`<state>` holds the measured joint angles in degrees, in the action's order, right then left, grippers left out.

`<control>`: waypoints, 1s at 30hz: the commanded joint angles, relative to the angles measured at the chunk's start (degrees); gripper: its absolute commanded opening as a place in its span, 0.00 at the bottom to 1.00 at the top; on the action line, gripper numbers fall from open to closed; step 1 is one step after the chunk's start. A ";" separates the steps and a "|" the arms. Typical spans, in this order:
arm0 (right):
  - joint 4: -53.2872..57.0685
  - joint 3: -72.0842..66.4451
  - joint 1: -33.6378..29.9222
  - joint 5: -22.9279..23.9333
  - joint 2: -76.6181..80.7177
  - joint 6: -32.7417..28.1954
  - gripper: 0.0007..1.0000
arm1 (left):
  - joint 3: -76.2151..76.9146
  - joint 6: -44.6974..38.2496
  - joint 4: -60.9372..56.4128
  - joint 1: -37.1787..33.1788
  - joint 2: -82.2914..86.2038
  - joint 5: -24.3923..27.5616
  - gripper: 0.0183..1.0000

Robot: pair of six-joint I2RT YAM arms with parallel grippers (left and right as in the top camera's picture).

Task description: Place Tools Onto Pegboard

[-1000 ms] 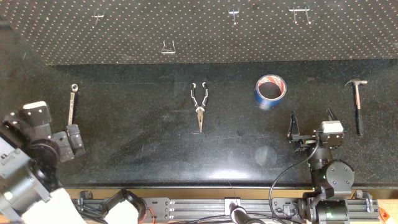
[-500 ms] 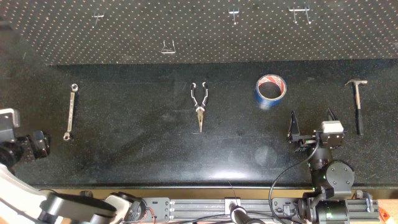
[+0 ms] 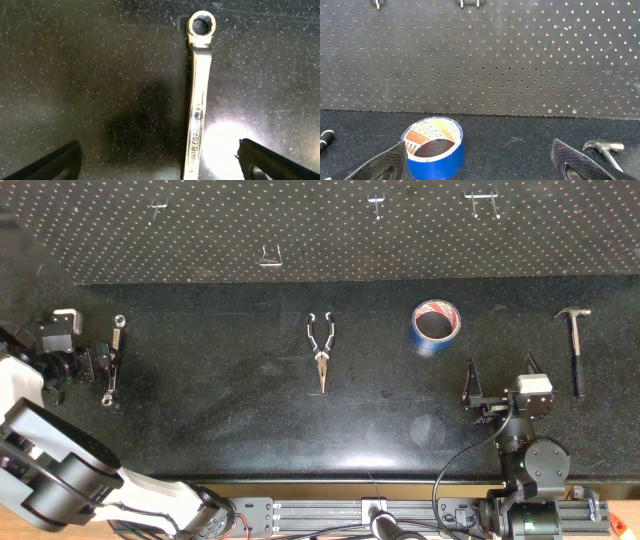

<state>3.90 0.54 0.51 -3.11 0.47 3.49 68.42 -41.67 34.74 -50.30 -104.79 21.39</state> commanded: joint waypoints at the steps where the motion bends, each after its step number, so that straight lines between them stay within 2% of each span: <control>1: 0.11 -0.31 0.39 -0.33 -0.42 -1.01 0.93 | 0.37 4.81 0.37 0.61 -0.76 -1.46 0.99; 3: 0.11 -0.31 0.37 -0.33 -0.42 -1.01 0.93 | 0.37 3.28 1.01 3.54 -1.60 -5.35 1.00; 8: 0.11 -0.31 0.39 -0.33 -0.42 -1.03 0.93 | 0.37 -2.40 3.89 4.59 -3.08 -5.99 1.00; 15: 0.11 -0.31 0.39 -0.33 -0.42 -1.03 0.93 | 0.37 -3.48 4.02 4.59 -5.20 -9.25 1.00; 16: 0.11 -0.31 0.39 -0.33 -0.42 -1.03 0.93 | 0.37 -3.48 4.02 4.59 -5.20 -9.25 0.96; 19: 0.11 -0.31 0.39 -0.33 -0.42 -1.03 0.93 | 0.37 -3.87 4.09 4.59 -5.20 -9.27 0.66; 20: 0.11 -0.31 0.39 -0.33 -0.42 -1.01 0.93 | 0.37 -3.87 4.13 4.59 -5.20 -9.44 0.60; 23: 0.11 -0.31 0.37 -0.33 -0.42 -1.01 0.93 | 0.37 -3.87 4.28 4.59 -5.20 -11.37 0.37; 26: 0.11 -0.31 0.37 -0.33 -0.42 -1.03 0.93 | 0.37 -3.58 5.09 4.59 -5.20 -11.56 0.26; 30: 0.11 -0.31 0.39 -0.33 -0.42 -1.01 0.93 | 0.37 -0.55 5.40 4.63 -5.20 -11.56 0.20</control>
<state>3.90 0.54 0.51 -3.09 0.47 3.49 68.82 -43.57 39.55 -45.65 -108.38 11.60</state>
